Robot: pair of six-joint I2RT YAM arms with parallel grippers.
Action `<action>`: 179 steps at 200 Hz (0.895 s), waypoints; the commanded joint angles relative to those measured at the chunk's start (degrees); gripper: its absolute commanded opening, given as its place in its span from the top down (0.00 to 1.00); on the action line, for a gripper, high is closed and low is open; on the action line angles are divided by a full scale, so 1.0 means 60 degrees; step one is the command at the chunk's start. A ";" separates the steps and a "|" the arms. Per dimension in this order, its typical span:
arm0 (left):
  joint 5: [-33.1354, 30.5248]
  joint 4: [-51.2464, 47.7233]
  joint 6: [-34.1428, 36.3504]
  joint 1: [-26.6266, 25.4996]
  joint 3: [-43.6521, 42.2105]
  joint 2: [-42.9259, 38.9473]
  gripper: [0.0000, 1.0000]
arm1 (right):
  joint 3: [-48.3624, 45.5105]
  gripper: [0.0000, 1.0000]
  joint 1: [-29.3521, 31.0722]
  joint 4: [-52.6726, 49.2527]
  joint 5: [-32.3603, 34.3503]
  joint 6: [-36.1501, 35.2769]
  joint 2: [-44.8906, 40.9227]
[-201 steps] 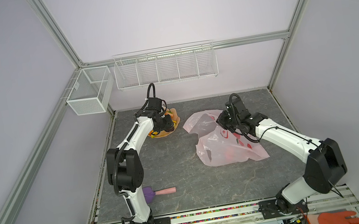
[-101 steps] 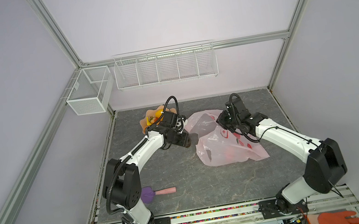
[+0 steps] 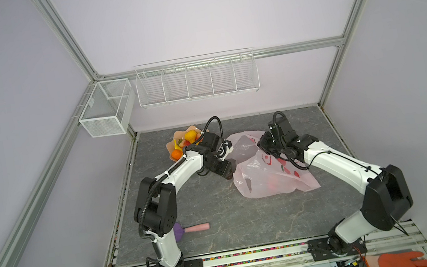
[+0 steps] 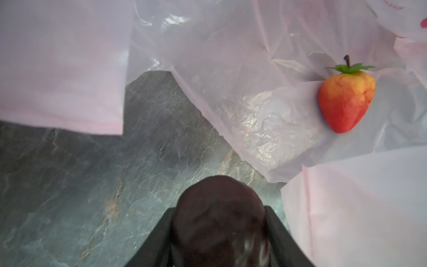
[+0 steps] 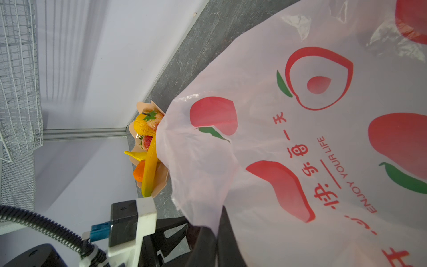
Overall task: Place the fruits into the plastic bag
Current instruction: 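Carry the dark plum with the left gripper into the bag opening, then open the left gripper to drop the plum into the bag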
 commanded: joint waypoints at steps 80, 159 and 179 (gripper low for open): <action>0.2813 0.1845 -0.2231 -0.0372 0.1673 0.1670 0.72 | 0.0030 0.94 -0.0026 0.0131 -0.0147 0.0201 0.0069; 0.3564 0.5104 -0.6333 -0.1127 0.1369 0.2815 0.70 | -0.0698 0.94 -0.0034 0.1401 -0.0427 0.1125 -0.0088; 0.3391 0.5584 -0.7116 -0.1271 0.1515 0.3073 0.68 | -0.0948 0.94 -0.0031 0.1785 -0.0385 0.1383 -0.0175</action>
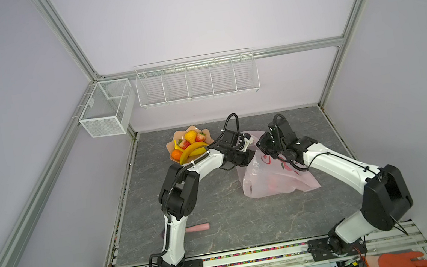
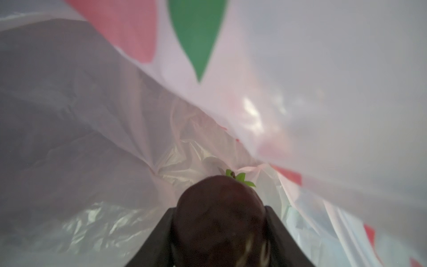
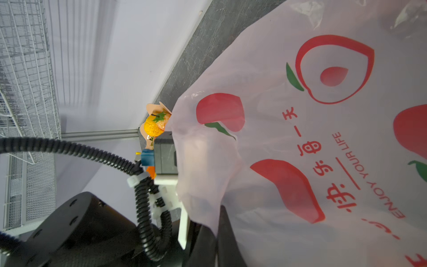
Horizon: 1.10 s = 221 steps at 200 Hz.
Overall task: Place the fruits into the plastic bag
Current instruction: 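Open the left gripper to drop the plum into the bag, then withdraw the left gripper from the bag and move it over the bowl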
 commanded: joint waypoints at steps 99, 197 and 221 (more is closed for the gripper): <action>-0.0781 0.0086 -0.1611 -0.0529 0.0437 0.0198 0.20 | -0.0831 0.94 -0.0060 0.1275 -0.0217 0.1089 -0.0275; -0.1952 -0.1836 -0.0858 0.0373 -0.0167 -0.1698 0.10 | -0.0700 0.94 -0.0127 0.0709 -0.0143 0.0938 -0.0371; -0.2287 -0.2327 -0.0550 0.0527 -0.0260 -0.2159 0.10 | -0.0639 0.94 -0.0136 0.0552 -0.0100 0.0871 -0.0357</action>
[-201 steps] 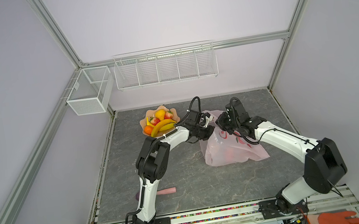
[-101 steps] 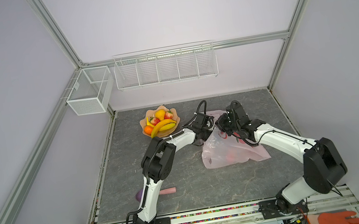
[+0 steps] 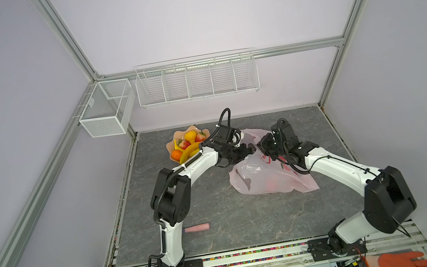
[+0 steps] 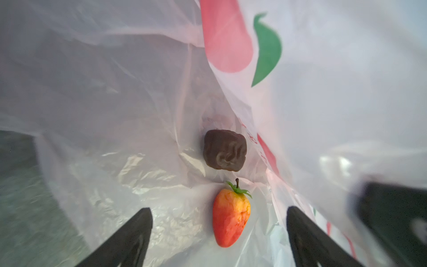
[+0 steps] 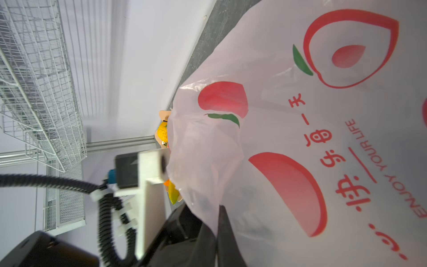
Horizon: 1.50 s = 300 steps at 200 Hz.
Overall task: Place the fruits into the plastic bag
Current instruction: 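Withdraw the left gripper from the bag and move it over the bowl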
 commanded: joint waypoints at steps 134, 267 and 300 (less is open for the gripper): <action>-0.4444 -0.4567 0.1967 0.1805 0.1096 -0.1541 0.11 | 0.0331 0.94 -0.0051 -0.0810 0.0252 -0.0173 -0.0074; -0.6474 -0.8278 0.4807 0.3508 0.6509 0.2738 0.30 | 0.0430 0.94 -0.0067 -0.1000 0.0122 -0.0321 0.0008; -0.6740 -0.8588 0.4957 0.3742 0.7053 0.3477 0.32 | 0.0448 0.94 -0.0071 -0.1052 0.0105 -0.0336 0.0008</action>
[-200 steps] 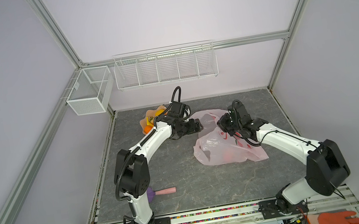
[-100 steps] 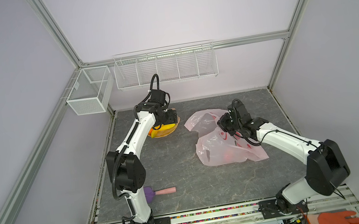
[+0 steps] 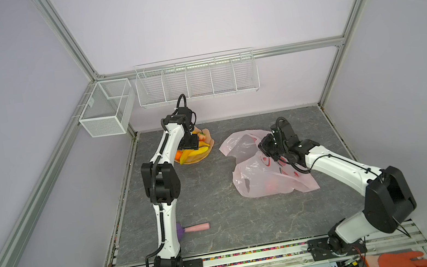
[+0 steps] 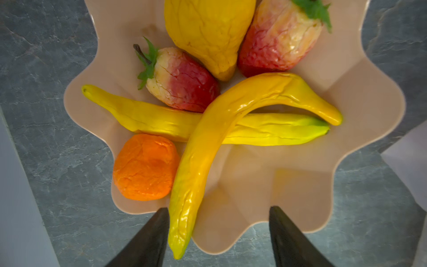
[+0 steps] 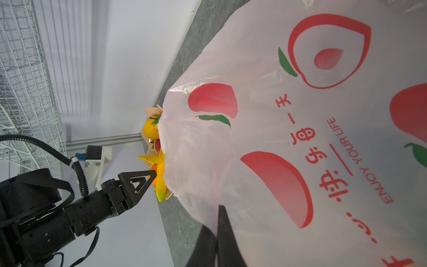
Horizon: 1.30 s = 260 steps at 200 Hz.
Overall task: Place the fruits into the plastic bag
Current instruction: 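Withdraw the left gripper from the bag and move it over the bowl, then lower the left gripper into the bowl and grasp the yellow banana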
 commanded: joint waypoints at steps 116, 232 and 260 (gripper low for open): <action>0.0158 -0.0471 0.0375 0.0446 0.0750 0.1310 0.41 | 0.0333 0.94 -0.0011 -0.0275 -0.0006 0.0039 0.0162; 0.0542 -0.0290 0.0079 0.0431 0.0128 0.0961 0.69 | 0.0382 0.94 -0.0014 -0.0273 0.0063 0.0053 0.0182; 0.0616 -0.0194 -0.0059 0.0431 -0.0101 0.0700 0.76 | 0.0406 0.94 -0.0015 -0.0273 0.0039 0.0054 0.0180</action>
